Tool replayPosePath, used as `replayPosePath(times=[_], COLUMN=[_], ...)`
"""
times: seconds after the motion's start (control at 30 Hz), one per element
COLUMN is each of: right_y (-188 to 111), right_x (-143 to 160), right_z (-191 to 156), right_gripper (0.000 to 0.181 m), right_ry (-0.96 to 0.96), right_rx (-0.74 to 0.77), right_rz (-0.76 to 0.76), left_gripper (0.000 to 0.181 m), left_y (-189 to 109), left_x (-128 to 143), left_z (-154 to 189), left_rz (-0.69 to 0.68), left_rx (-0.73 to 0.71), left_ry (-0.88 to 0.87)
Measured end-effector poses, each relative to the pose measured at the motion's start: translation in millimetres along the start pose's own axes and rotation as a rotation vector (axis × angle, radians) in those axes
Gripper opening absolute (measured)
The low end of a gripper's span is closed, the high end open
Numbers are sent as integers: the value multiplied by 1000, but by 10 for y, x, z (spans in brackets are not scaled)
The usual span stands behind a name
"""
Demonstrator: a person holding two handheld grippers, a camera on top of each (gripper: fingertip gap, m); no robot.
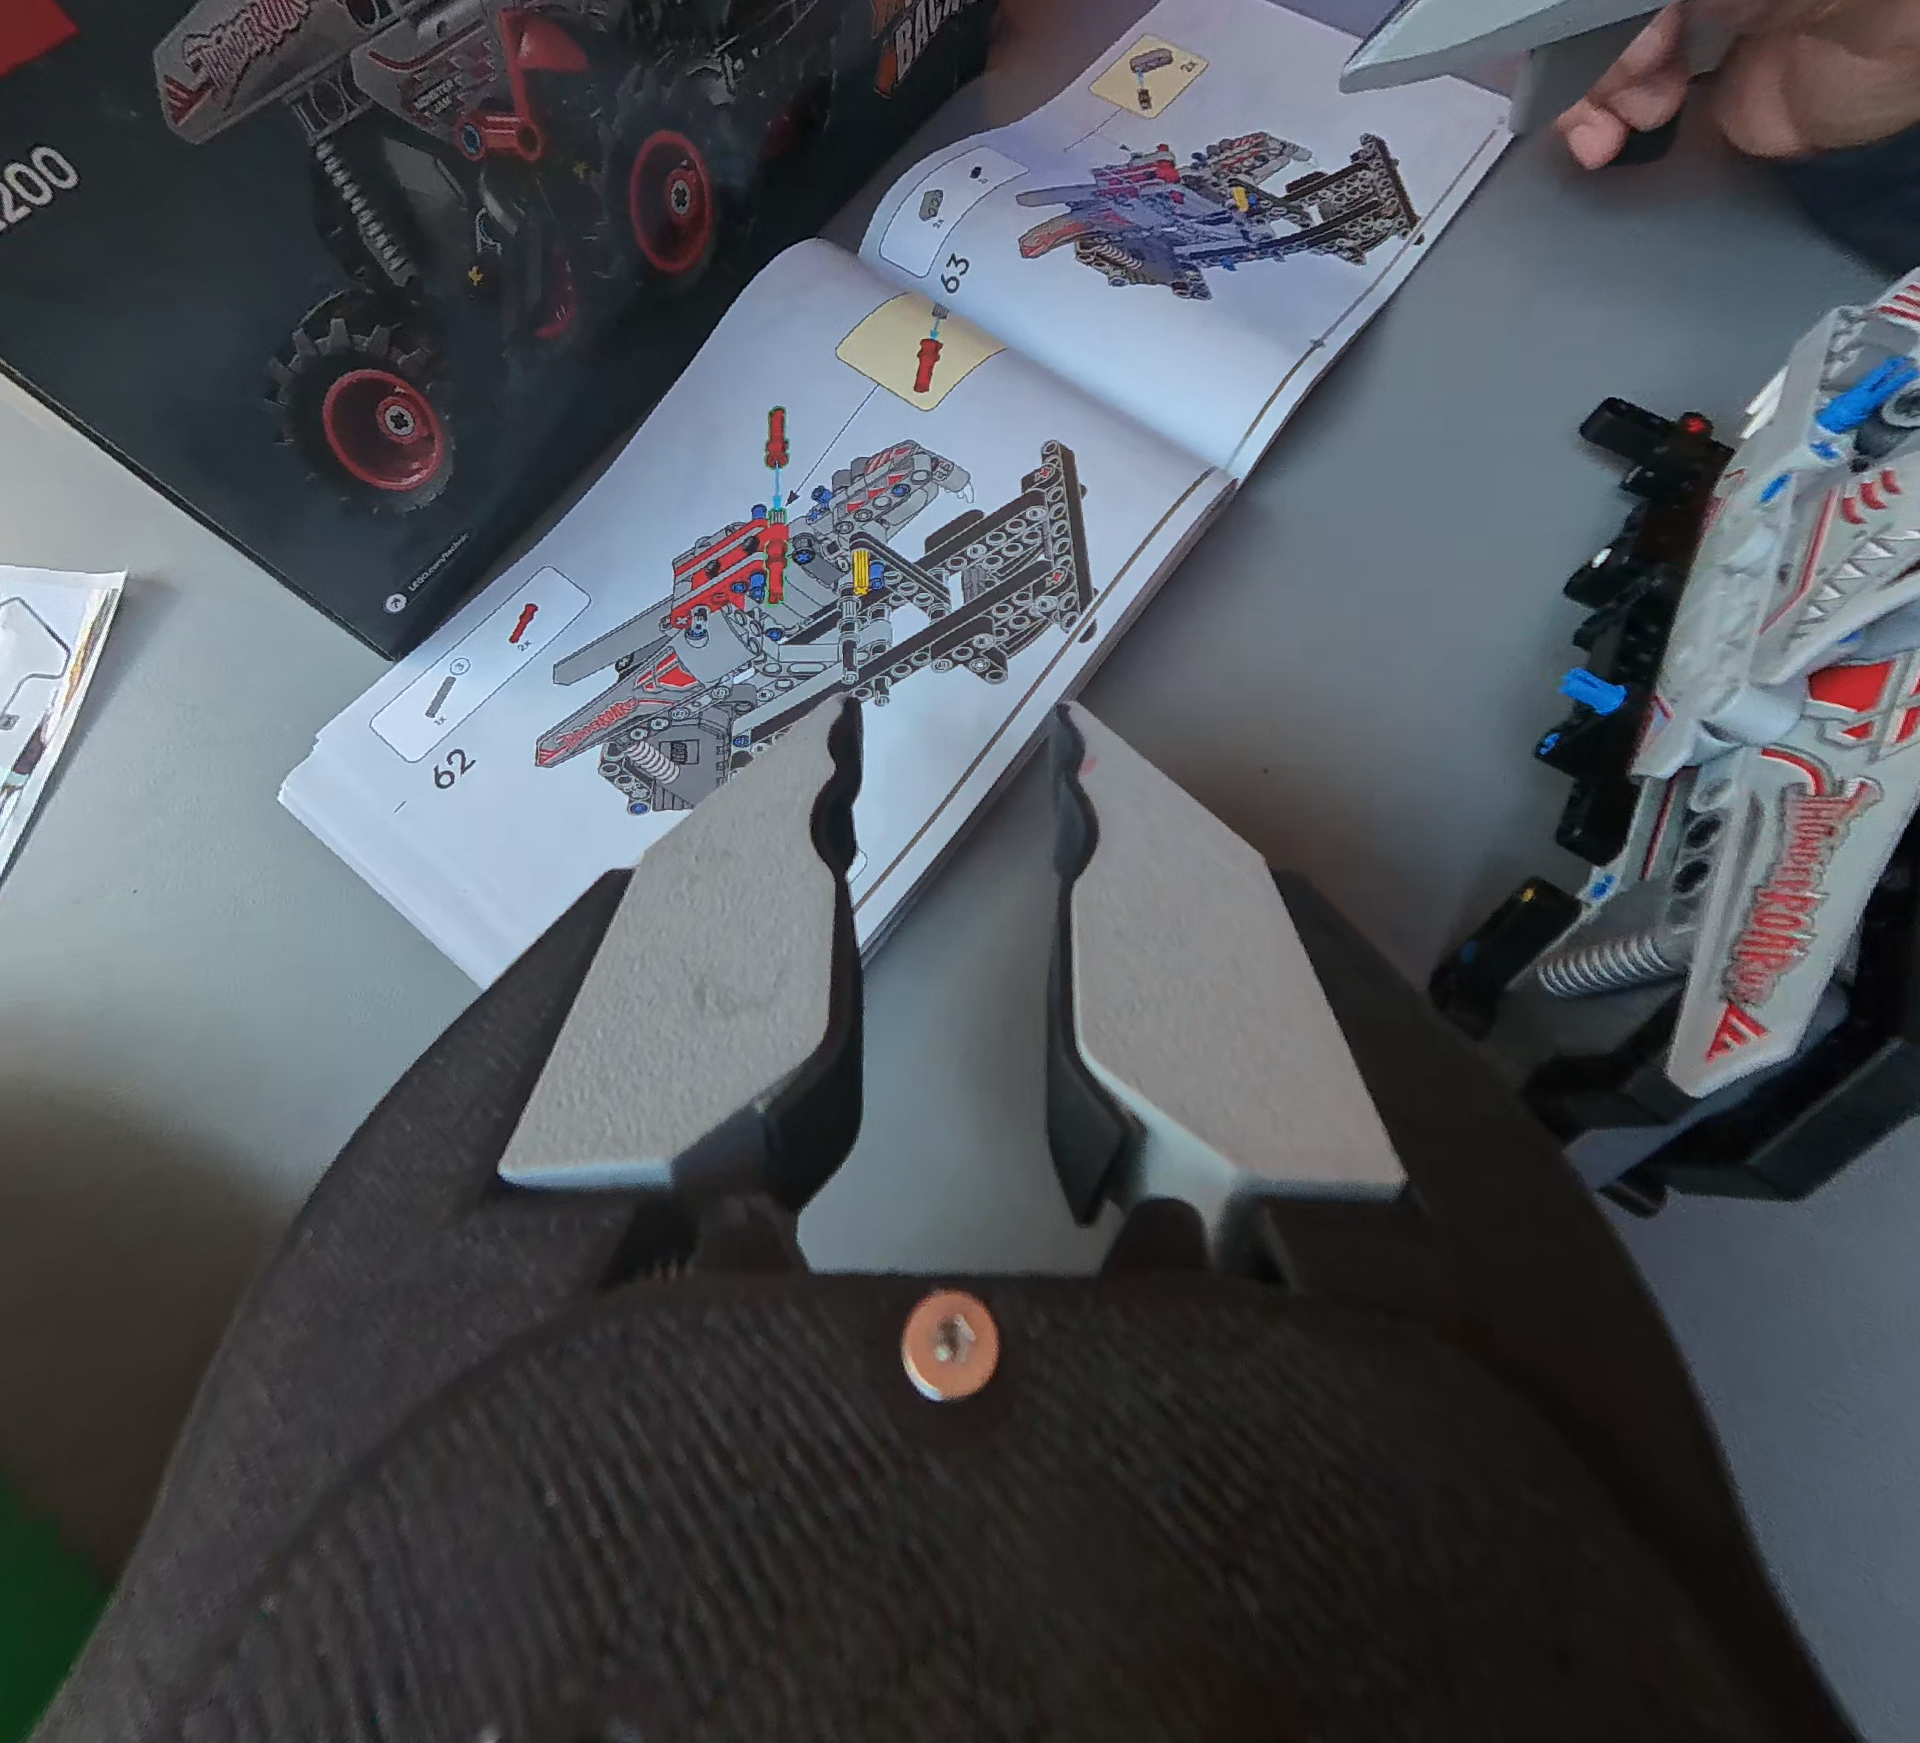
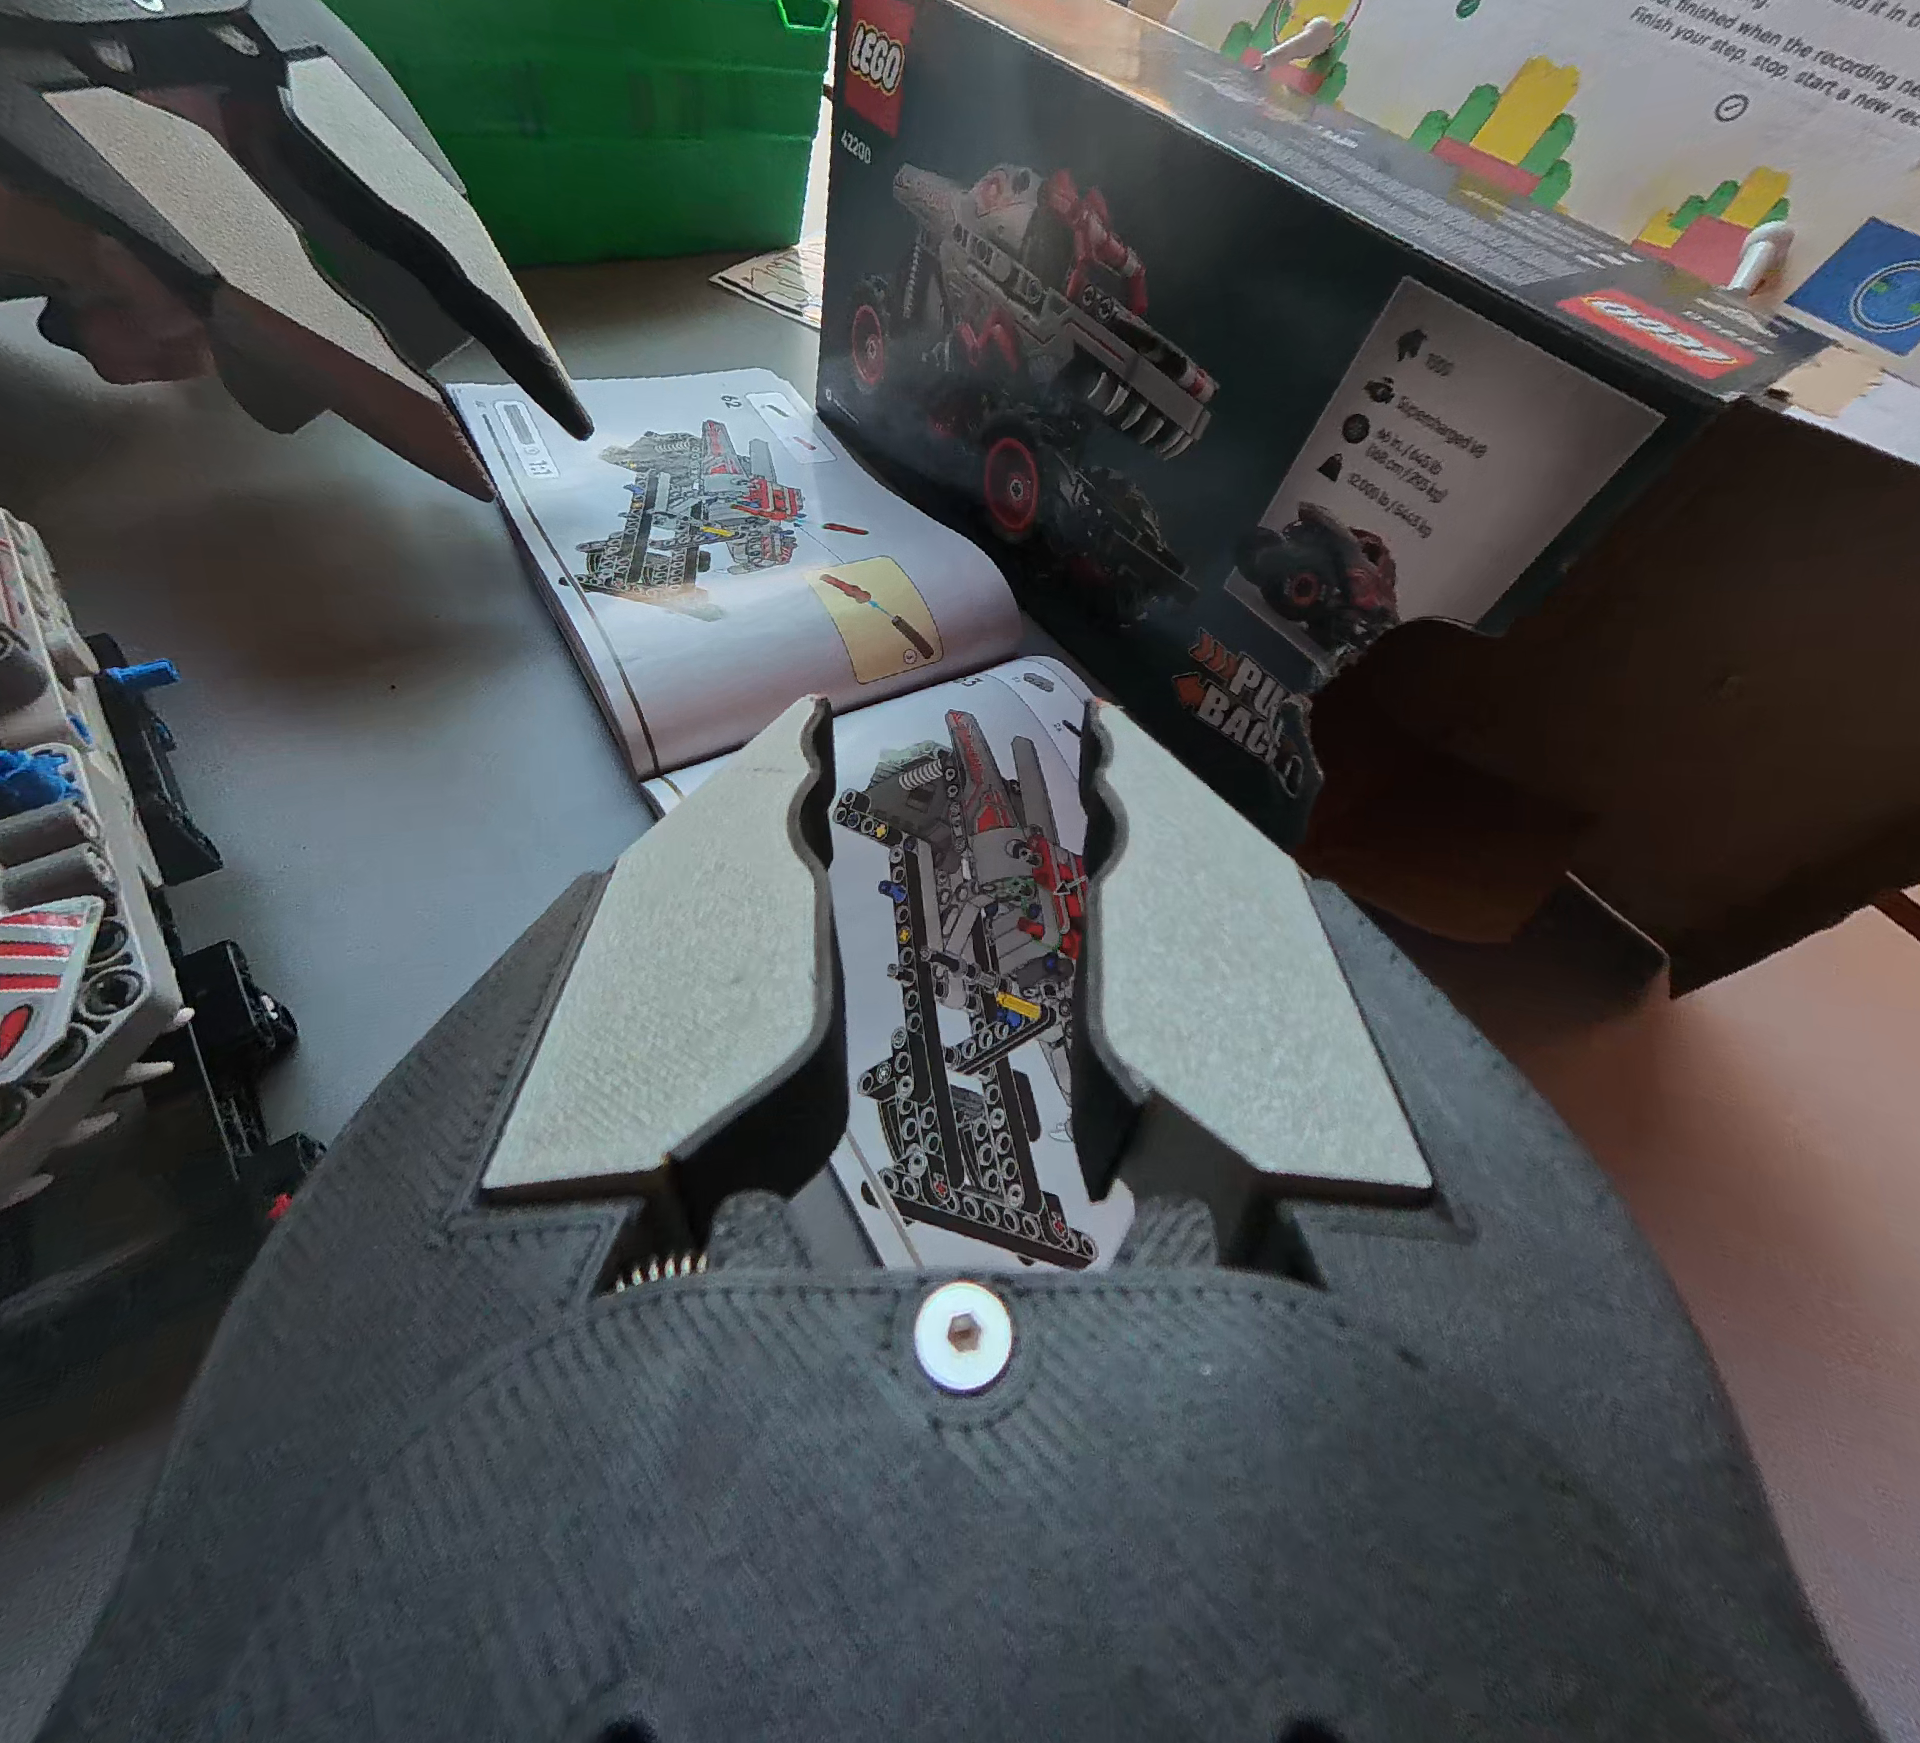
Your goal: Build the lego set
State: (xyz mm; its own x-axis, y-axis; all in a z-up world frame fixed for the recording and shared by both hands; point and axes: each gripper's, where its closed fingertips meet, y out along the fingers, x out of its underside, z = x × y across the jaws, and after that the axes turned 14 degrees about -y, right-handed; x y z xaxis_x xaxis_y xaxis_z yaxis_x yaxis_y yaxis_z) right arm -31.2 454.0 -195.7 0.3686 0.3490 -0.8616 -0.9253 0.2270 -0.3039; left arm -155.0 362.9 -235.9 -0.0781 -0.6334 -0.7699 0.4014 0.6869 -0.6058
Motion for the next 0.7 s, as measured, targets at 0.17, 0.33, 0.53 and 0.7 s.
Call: replayPosePath(times=[0.17, 0.33, 0.53, 0.7], right_y=[4, 1, 2, 6], right_x=[9, 13, 19, 28], right_z=[1, 5, 3, -1], right_gripper=[43, 43, 42, 42], right_ry=[-3, -3, -4, -4], right_rx=[2, 3, 3, 1], right_rz=[-5, -8, -12, -16], left_gripper=[33, 34, 34, 34], left_y=[-9, 2, 7, 0], left_x=[-8, 8, 14, 8], left_z=[19, 23, 39, 40], left_rz=[5, -2, -5, -3], left_rx=[-1, 6, 7, 8], left_ry=[8, 4, 10, 8])
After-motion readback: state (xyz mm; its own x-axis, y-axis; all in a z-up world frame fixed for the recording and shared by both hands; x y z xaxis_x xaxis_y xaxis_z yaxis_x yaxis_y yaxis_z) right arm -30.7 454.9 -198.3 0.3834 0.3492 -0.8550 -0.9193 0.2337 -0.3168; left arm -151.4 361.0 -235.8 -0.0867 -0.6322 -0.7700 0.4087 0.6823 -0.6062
